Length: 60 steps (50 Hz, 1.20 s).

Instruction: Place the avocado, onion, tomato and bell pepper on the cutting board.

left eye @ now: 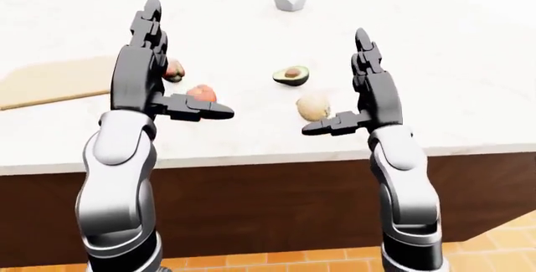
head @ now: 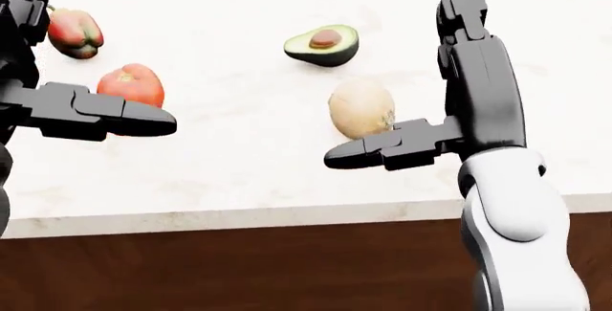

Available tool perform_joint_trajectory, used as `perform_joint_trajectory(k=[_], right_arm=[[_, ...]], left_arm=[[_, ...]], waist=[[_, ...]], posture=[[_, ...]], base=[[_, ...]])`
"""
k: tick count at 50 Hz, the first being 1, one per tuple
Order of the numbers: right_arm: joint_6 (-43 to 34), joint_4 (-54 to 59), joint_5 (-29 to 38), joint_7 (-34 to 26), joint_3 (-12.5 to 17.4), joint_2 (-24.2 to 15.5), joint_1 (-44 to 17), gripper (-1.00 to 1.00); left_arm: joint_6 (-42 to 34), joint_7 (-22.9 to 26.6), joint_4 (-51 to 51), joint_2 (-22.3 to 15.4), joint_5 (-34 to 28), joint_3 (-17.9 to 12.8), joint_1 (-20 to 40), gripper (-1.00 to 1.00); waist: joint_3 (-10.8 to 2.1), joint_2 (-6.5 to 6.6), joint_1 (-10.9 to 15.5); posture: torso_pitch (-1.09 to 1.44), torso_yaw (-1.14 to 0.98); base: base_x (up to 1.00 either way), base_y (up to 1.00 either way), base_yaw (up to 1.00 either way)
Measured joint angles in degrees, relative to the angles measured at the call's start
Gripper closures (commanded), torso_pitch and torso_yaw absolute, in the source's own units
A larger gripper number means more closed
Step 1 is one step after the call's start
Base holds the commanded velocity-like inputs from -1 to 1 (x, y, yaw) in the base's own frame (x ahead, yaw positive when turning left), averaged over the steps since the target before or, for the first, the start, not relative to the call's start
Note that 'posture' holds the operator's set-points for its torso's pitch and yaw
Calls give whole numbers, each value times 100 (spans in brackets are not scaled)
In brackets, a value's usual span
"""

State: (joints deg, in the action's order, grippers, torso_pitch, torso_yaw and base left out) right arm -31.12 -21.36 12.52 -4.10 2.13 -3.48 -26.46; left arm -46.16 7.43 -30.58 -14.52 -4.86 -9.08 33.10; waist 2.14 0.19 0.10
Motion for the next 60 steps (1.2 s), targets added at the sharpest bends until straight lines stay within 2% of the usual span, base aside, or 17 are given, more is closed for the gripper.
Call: perform_joint_trajectory(k=[5, 8, 10, 15, 17, 19, 23, 26, 28, 30, 34, 37, 38, 42, 44, 50, 60], right_arm=[[-25, 38, -73, 23, -71, -18, 25, -100], [-66, -19, -133, -7, -89, -39, 27, -100], [-67, -79, -129, -10, -62, -59, 61, -100], [-54, -184, -111, 18, -10, -53, -39, -100], [0, -239, -130, -5, -123, -21, 52, -100], [0, -226, -160, -52, -169, -19, 89, -100], [6, -303, -185, -69, -111, -26, 33, -100], [58, -352, -209, -43, -66, -50, 56, -100], [12, -253, -201, -10, 8, -72, 176, -100], [-82, -135, -195, 18, 65, -85, 216, -100], [-184, -257, -207, 38, 52, -107, 110, -100], [-76, -435, -226, 39, 14, -111, 72, -100], [-54, -465, -229, 40, 4, -89, 43, -100], [-159, -473, -264, -13, -81, -86, 75, -100], [-262, -573, -267, -42, -49, -122, 78, -100], [-594, -1095, -195, -95, 91, -222, 139, -100], [-632, -1229, -34, -196, 82, -256, 566, -100]], left_arm=[[21, 7, 13, 13, -18, 0, -58, -100], [-23, 18, -13, 15, -16, -4, -77, -100], [12, 20, -52, 31, -20, 20, -110, -100], [103, 40, -29, -5, -39, 14, -48, -100], [130, 18, -62, -4, -81, -51, -136, -100], [93, 6, -52, -2, -118, -68, -131, -100], [116, -1, -73, -7, -153, -53, -54, -100], [151, 3, -51, 32, -172, -30, -49, -100], [81, 45, 81, 97, -149, 102, -142, -100], [-16, 103, 156, 103, -113, 175, -155, -100], [-33, 107, 96, 65, -126, 83, -65, -100], [48, 80, -42, 25, -168, 21, 8, -100], [65, 77, -81, -8, -176, 2, 35, -100], [33, 70, -51, -15, -208, -37, -12, -100], [-28, 80, -16, -12, -212, -23, -2, -100], [-75, 121, -20, 16, -196, 52, 41, -100], [-78, 136, -59, 14, -210, 37, 36, -100]], waist=[[-1, 5, -5], [315, 83, -30], [376, 221, -59], [124, 467, -82], [129, 428, -60], [44, 383, -17], [-40, 173, 41], [29, -184, 7], [169, -163, -26], [271, -264, -70], [277, -137, -49], [137, 145, -119], [77, 174, -100], [39, -111, 40], [15, -195, 25], [-43, -90, 28], [-82, -58, 14]], posture=[[0, 0], [0, 0], [0, 0], [0, 0], [0, 0], [0, 0], [0, 0], [0, 0], [0, 0], [0, 0], [0, 0], [0, 0], [0, 0], [0, 0], [0, 0], [0, 0], [0, 0]], base=[[14, 0, 0], [67, 0, 0], [67, 0, 0], [67, 0, 0], [64, 0, 0], [52, 0, 0], [17, 0, 0], [0, 0, 0], [0, 0, 0], [0, 0, 0], [0, 0, 0], [0, 0, 0], [0, 0, 0], [0, 0, 0], [0, 0, 0], [0, 0, 0], [0, 0, 0]])
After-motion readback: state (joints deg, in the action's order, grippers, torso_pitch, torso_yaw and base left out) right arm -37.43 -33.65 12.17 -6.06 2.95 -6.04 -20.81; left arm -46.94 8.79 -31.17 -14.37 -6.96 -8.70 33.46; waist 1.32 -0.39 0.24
